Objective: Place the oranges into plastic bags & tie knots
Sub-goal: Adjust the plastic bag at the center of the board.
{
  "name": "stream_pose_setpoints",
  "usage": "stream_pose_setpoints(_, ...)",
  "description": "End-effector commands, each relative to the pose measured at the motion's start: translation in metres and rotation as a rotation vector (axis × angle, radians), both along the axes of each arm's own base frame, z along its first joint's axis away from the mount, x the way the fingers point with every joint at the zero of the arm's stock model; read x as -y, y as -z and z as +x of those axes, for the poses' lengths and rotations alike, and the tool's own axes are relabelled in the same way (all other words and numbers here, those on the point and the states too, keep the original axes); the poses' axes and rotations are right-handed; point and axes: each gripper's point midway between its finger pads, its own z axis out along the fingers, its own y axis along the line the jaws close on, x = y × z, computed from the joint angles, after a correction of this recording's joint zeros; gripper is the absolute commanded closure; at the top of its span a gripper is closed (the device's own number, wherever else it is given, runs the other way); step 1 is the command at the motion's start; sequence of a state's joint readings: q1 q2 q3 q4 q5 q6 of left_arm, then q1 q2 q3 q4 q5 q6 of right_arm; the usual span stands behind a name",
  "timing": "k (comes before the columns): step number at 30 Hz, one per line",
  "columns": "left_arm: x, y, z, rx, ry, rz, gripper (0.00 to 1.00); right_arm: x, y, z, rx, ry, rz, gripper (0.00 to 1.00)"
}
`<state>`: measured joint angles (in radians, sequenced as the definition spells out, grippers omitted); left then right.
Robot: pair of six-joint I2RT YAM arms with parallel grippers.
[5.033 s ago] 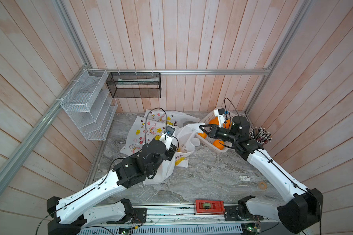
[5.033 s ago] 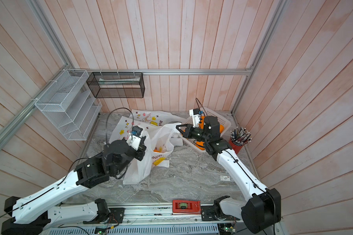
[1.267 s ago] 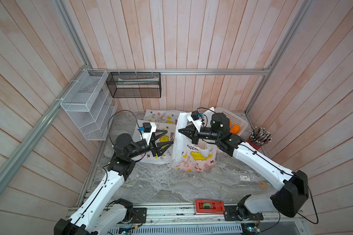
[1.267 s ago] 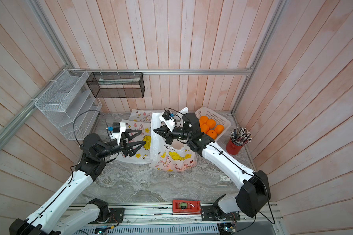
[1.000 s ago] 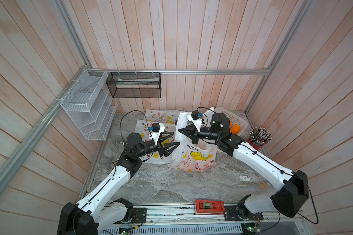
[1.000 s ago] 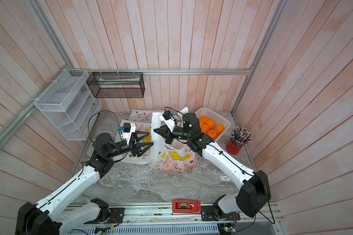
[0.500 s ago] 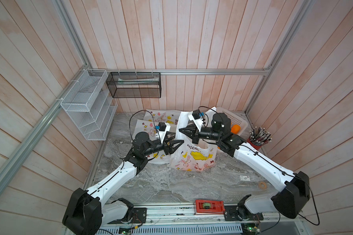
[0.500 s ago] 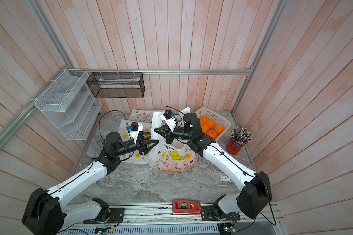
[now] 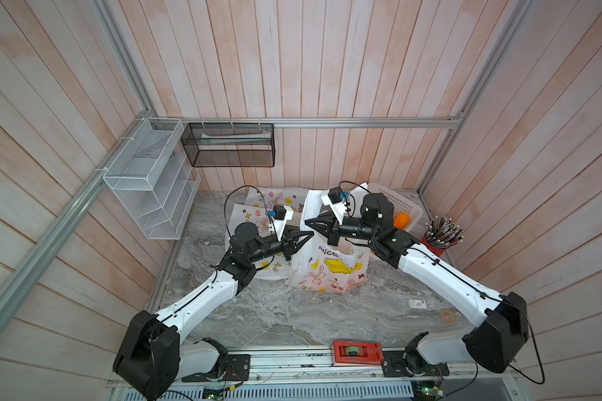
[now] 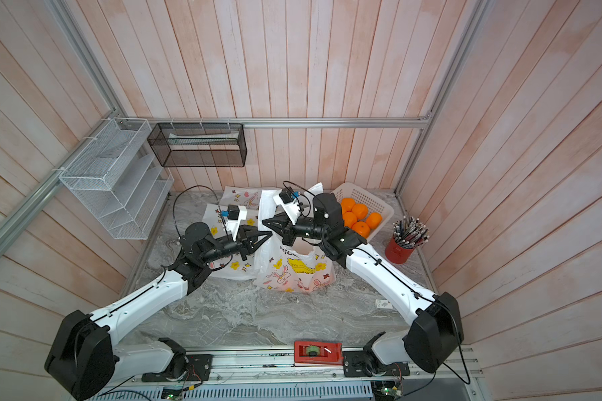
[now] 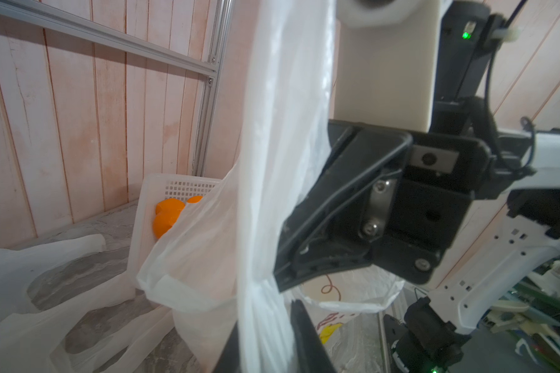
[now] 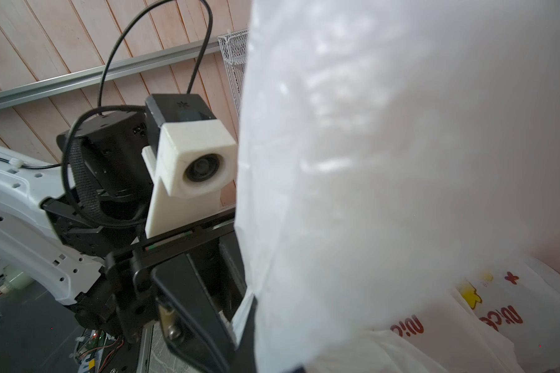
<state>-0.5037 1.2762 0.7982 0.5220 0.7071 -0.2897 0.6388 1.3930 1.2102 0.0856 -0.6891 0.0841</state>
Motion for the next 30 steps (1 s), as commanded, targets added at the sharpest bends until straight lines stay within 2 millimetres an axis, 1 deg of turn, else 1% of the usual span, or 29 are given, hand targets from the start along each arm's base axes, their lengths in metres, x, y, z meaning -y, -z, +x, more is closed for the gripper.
stream_pose_setpoints(1,0.002,-0.017,-0.002,0.035,0.013,-0.028,0.94,0.002,-0.016,-0.006,0.018,-0.02,0.04,1.0)
stream_pose_setpoints(2,0.001,-0.017,-0.001,0.032,0.007,-0.027,0.99,0.003,-0.019,-0.005,0.017,-0.016,0.042,0.97)
stream_pose_setpoints(3,-0.001,-0.016,-0.001,0.026,0.001,-0.027,1.0,0.005,-0.023,-0.005,0.015,-0.011,0.044,0.92)
stream_pose_setpoints(5,-0.004,-0.015,-0.002,0.02,-0.009,-0.033,1.0,0.01,-0.033,-0.004,0.009,0.008,0.046,0.79)
stream_pose_setpoints(7,-0.012,-0.015,0.0,0.001,-0.026,-0.048,1.0,0.018,-0.046,-0.005,0.017,0.031,0.045,0.66)
stream_pose_setpoints(11,-0.03,-0.009,0.009,-0.044,-0.061,-0.073,1.0,0.039,-0.075,-0.016,0.064,0.069,0.071,0.5)
stream_pose_setpoints(14,-0.037,-0.001,0.013,-0.064,-0.079,-0.062,1.0,0.058,-0.095,-0.029,0.1,0.086,0.108,0.42)
stream_pose_setpoints(16,-0.041,0.002,0.016,-0.069,-0.09,-0.057,1.0,0.072,-0.103,-0.035,0.125,0.104,0.126,0.37)
stream_pose_setpoints(17,-0.044,0.004,0.017,-0.072,-0.096,-0.055,1.0,0.08,-0.104,-0.037,0.136,0.118,0.13,0.35)
stream_pose_setpoints(19,-0.048,0.005,0.019,-0.075,-0.103,-0.055,1.0,0.098,-0.104,-0.035,0.146,0.162,0.135,0.32)
stream_pose_setpoints(21,-0.051,0.005,0.02,-0.074,-0.108,-0.051,1.0,0.122,-0.101,-0.03,0.155,0.225,0.137,0.28)
stream_pose_setpoints(23,-0.051,0.007,0.02,-0.073,-0.104,-0.043,1.0,0.144,-0.093,-0.021,0.158,0.288,0.133,0.23)
stream_pose_setpoints(25,-0.052,0.007,0.019,-0.071,-0.099,-0.038,1.0,0.164,-0.08,-0.011,0.162,0.34,0.121,0.17)
stream_pose_setpoints(26,-0.053,0.007,0.019,-0.071,-0.097,-0.036,1.0,0.172,-0.072,-0.008,0.166,0.351,0.112,0.11)
stream_pose_setpoints(27,-0.052,0.008,0.019,-0.068,-0.089,-0.033,1.0,0.178,-0.065,-0.004,0.174,0.362,0.103,0.03)
stream_pose_setpoints(30,-0.051,0.008,0.018,-0.061,-0.083,-0.026,1.0,0.184,-0.042,0.001,0.21,0.355,0.073,0.02)
